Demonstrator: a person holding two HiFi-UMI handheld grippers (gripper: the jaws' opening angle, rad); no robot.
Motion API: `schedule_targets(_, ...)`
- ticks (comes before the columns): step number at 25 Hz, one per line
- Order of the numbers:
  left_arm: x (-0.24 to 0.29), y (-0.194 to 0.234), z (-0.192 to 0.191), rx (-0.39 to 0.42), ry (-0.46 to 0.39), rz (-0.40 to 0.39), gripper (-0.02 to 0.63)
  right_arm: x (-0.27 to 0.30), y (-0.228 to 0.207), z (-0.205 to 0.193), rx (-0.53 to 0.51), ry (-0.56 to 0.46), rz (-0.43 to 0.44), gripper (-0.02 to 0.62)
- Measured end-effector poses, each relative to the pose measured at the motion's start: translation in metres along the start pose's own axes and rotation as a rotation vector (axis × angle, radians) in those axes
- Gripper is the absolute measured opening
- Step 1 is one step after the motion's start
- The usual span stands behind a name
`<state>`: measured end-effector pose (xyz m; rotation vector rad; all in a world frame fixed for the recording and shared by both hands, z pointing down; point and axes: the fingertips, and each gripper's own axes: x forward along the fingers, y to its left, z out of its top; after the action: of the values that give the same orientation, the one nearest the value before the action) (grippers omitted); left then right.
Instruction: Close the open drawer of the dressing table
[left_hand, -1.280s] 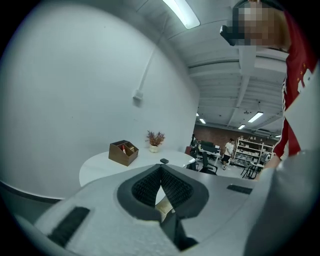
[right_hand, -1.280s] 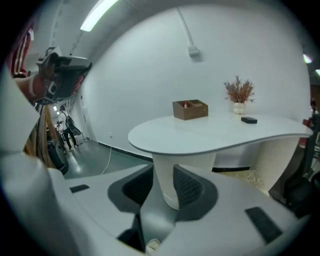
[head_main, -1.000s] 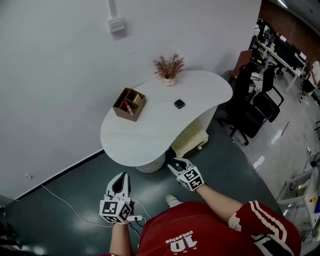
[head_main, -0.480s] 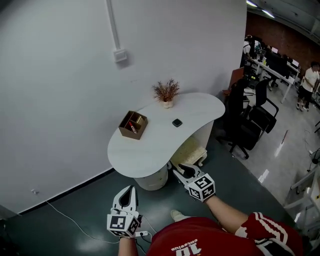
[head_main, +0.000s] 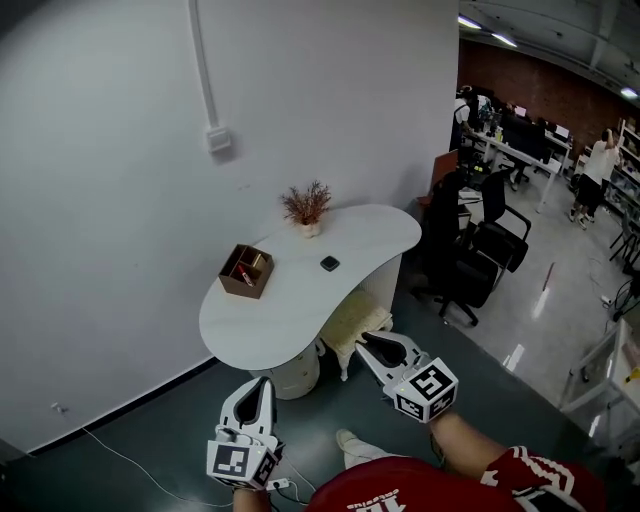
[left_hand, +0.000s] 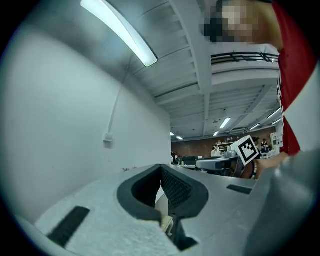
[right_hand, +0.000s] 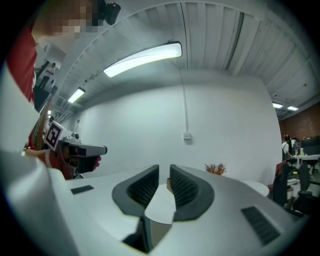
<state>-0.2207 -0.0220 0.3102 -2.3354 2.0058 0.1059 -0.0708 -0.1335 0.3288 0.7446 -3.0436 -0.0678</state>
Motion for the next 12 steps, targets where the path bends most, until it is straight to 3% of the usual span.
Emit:
schedule_targets(7, 0.001, -0.021, 0.010, -0.004, -0.051, -0.072, 0.000, -0.033, 0.005, 0.023, -0.026, -0.041, -0.036, 0.025)
schedule_targets(12, -0.004, -0.023, 0.015, 0.009, -0.070, -0.068, 0.000, -0.036, 0.013, 0.031, -0.031, -0.072, -0.009, 0.005)
